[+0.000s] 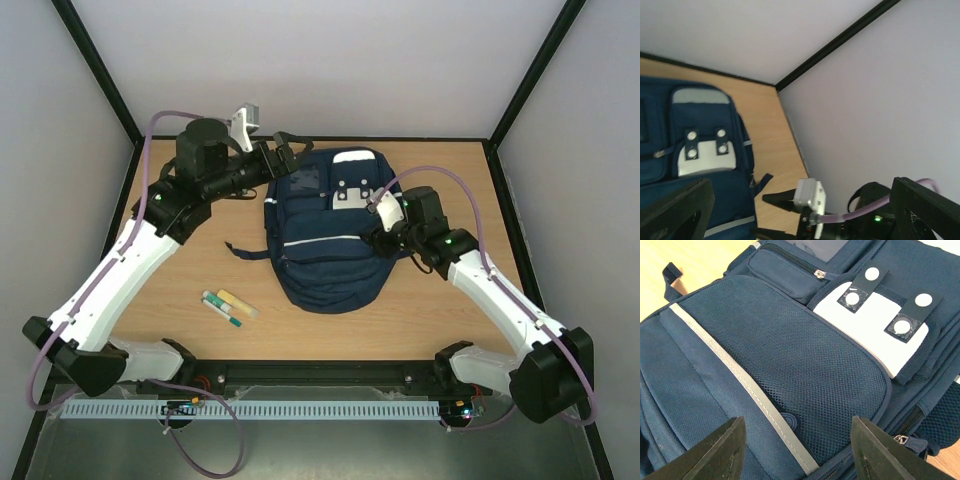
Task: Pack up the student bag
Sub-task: Place the stationery in the student bag.
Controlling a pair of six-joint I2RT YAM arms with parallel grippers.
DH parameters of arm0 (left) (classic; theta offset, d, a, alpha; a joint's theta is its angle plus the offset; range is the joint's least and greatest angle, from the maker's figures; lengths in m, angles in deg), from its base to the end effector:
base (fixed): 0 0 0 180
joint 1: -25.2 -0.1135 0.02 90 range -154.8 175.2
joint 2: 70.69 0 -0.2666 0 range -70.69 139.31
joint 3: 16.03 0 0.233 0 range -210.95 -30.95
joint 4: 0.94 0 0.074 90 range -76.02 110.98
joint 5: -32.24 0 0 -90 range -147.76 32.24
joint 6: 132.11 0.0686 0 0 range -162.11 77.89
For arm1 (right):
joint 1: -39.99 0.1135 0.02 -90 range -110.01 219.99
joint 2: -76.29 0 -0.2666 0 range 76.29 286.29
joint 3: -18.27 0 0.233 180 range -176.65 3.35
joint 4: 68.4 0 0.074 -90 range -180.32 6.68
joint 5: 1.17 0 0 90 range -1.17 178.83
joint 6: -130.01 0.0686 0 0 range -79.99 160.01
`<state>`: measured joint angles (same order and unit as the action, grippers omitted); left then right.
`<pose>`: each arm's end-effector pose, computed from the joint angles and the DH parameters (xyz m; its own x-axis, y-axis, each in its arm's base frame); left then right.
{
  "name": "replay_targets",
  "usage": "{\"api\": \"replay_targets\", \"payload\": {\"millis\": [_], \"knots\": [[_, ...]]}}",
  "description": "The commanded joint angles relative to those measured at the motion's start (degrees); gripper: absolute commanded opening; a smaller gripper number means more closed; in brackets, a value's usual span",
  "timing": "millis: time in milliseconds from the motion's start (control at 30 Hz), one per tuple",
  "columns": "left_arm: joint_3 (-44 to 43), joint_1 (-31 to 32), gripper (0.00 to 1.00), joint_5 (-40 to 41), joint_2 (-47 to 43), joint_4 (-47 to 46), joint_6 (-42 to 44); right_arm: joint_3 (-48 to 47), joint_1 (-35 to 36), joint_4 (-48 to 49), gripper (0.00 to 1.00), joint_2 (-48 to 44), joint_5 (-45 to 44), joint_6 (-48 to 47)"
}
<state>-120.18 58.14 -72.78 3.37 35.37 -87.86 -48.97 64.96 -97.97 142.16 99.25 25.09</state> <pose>0.2319 -0.1714 0.4715 -0.5945 -0.4392 -0.6736 0.4522 0.5101 -0.7317 0.2383 0.1246 0.2955 -0.2698 -0.4050 -0.8736 -0.6511 0.7451 -0.1443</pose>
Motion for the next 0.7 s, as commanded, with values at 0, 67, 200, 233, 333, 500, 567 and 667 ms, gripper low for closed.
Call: {"api": "replay_targets", "payload": {"millis": [0, 67, 200, 233, 333, 500, 567, 667], "knots": [[1.52, -1.58, 0.99, -1.72, -0.02, 2.25, -3.01, -1.03, -0.10, 0.07, 0.58, 1.11, 1.32, 0.44], [1.79, -2.10, 0.99, -1.28, -0.76, 2.11, -2.93, -1.03, -0.10, 0.07, 0.59, 1.36, 1.44, 0.33], [3.43, -2.63, 0.99, -0.90, -2.73, 0.38, -3.21, -0.77, -0.10, -0.22, 0.59, 1.01, 1.81, -0.04], [4.12, -2.63, 0.99, -1.06, -3.28, -0.31, -3.57, -0.68, -0.10, -0.31, 0.59, 0.83, 2.12, -0.23], [4.80, -2.64, 0.99, -2.65, -3.40, -1.35, -3.85, -0.66, -0.10, -0.79, 0.60, 0.63, 2.50, -0.83], [14.24, -4.15, 0.99, -3.01, -5.74, -7.31, 11.70, -2.48, -0.10, -5.94, 0.61, 0.35, 8.82, -6.12], [17.97, -4.84, 0.99, 1.91, -6.61, -5.43, 16.86, -3.68, -0.10, -8.94, 0.61, -0.05, 11.08, -8.61], [23.43, -5.86, 0.99, 9.19, -7.53, -3.04, 22.41, -6.04, -0.05, -13.40, 0.60, -0.29, 12.99, -11.71]]}}
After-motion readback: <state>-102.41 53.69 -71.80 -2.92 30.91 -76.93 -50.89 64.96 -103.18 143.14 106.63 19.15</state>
